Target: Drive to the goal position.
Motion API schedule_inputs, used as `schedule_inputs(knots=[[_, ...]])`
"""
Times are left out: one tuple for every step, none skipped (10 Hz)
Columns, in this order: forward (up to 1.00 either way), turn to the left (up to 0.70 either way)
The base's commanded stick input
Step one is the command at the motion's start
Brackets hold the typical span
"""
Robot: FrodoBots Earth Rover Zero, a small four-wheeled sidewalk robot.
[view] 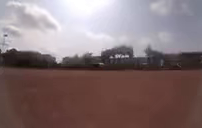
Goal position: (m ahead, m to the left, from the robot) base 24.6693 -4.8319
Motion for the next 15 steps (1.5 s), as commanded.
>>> schedule_inputs(knots=[[0.7, 0.0], [0.7, 0.0], [0.7, 0.0], [0.7, 0.0], [0.7, 0.0], [0.7, 0.0], [0.7, 0.0], [0.7, 0.0], [0.7, 0.0], [0.7, 0.0], [0.7, 0.0], [0.7, 0.0], [0.7, 0.0], [0.7, 0.0], [0.7, 0.0]])
